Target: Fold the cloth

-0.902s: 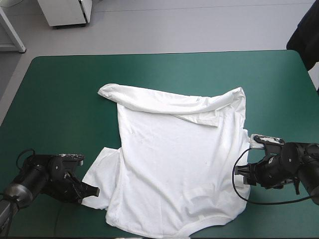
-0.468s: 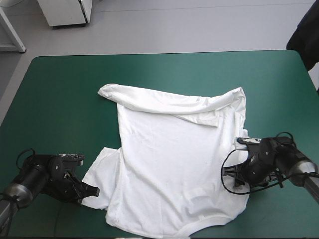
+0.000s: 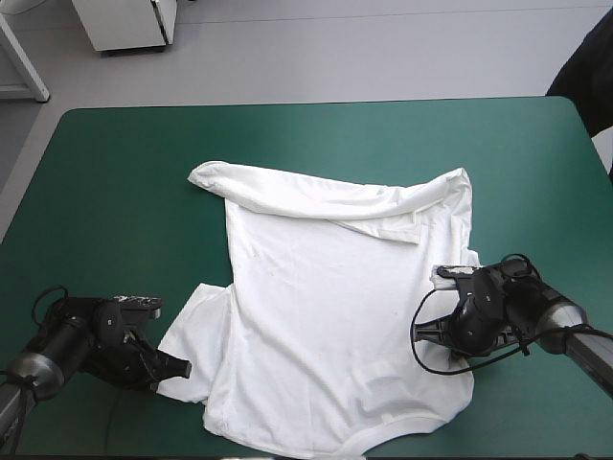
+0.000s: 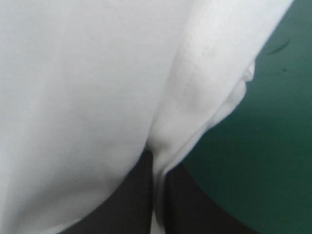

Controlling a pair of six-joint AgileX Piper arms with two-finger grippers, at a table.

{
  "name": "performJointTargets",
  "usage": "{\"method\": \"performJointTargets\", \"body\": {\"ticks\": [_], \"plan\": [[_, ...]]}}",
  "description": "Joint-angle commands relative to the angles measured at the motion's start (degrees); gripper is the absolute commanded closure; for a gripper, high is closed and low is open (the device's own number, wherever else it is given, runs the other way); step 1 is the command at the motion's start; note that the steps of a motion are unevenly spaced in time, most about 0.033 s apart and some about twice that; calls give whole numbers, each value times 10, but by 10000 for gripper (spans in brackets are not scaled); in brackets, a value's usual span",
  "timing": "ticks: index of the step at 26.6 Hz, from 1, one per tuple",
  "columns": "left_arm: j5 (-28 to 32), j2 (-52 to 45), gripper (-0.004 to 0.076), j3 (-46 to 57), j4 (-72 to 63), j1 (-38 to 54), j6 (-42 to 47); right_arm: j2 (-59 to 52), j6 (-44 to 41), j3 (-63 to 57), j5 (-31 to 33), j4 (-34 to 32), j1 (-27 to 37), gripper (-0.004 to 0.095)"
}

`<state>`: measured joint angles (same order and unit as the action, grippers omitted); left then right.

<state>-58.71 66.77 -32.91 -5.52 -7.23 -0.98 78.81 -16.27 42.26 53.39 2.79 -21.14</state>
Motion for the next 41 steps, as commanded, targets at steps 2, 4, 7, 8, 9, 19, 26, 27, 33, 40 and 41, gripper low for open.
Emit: {"method": "performJointTargets", "body": {"ticks": [2,4,7,8,9,19,26,27,33,40,41], "plan": [[21,-1,746,-35,-13,-1,0,-7,1,-11,-11,12,-7,925],[10,-1,746,-60,-13,-1,0,-27,1,2,7,-3,-7,924],[-9,-1,746,-113,-13,-1,-7,-62,1,29,42,-28,-4,924],[-16,-1,746,-136,-15,-1,-7,-72,-1,42,52,-38,-4,925],[-26,-1,746,-159,-15,-1,-10,-84,-1,56,66,-47,-4,925],[-98,-1,746,-397,-57,-1,-38,-165,25,261,165,-86,-4,925],[-101,-1,746,-594,-109,-1,-63,-163,50,467,179,-91,-4,924],[-97,0,746,-618,-116,-1,-68,-160,55,493,180,-91,-4,924],[-65,18,746,-854,-137,-1,-87,-124,126,758,181,-99,-4,924],[26,49,746,-1068,-194,-1,-117,-44,203,1065,171,-79,-4,922],[42,49,746,-1085,-194,-1,-117,-34,210,1095,160,-63,-4,922]]}}
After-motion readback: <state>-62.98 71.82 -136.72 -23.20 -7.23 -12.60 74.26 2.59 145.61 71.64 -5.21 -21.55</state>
